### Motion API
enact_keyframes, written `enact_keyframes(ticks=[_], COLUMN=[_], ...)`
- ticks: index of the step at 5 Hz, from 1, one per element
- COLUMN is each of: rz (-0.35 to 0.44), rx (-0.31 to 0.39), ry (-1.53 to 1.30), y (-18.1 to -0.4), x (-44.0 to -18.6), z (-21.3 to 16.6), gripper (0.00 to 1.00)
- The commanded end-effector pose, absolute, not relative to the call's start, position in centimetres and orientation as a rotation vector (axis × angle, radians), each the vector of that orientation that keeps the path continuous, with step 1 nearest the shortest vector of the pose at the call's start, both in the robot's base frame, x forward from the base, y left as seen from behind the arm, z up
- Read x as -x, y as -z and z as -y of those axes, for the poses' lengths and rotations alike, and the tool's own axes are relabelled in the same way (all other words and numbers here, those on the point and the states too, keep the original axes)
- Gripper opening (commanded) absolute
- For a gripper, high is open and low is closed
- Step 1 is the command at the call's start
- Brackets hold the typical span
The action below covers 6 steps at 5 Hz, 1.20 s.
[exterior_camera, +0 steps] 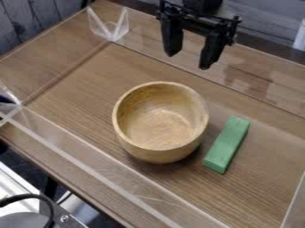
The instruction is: Put the green block in the brown bowl
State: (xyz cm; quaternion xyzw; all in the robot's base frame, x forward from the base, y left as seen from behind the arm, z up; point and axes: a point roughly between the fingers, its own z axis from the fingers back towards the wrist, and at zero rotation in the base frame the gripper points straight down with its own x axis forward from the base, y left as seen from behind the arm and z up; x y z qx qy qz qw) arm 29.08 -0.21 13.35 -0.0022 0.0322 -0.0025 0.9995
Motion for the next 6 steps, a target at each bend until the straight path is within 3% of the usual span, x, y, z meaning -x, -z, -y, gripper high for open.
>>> enact_keyframes(ticks=[1, 2, 4, 6], rz=[-0.104, -0.150, -0.123, -0.090], rx=[0.006, 0.013, 0.107, 0.189], ry=[0.002, 0.015, 0.016, 0.045], y=[-12.2, -10.6, -7.3, -8.5], x=[-28.2, -26.6, -25.4, -26.3], z=[2.5, 5.5, 7.5, 7.6], gripper=[1.00, 1.00, 1.00, 1.00])
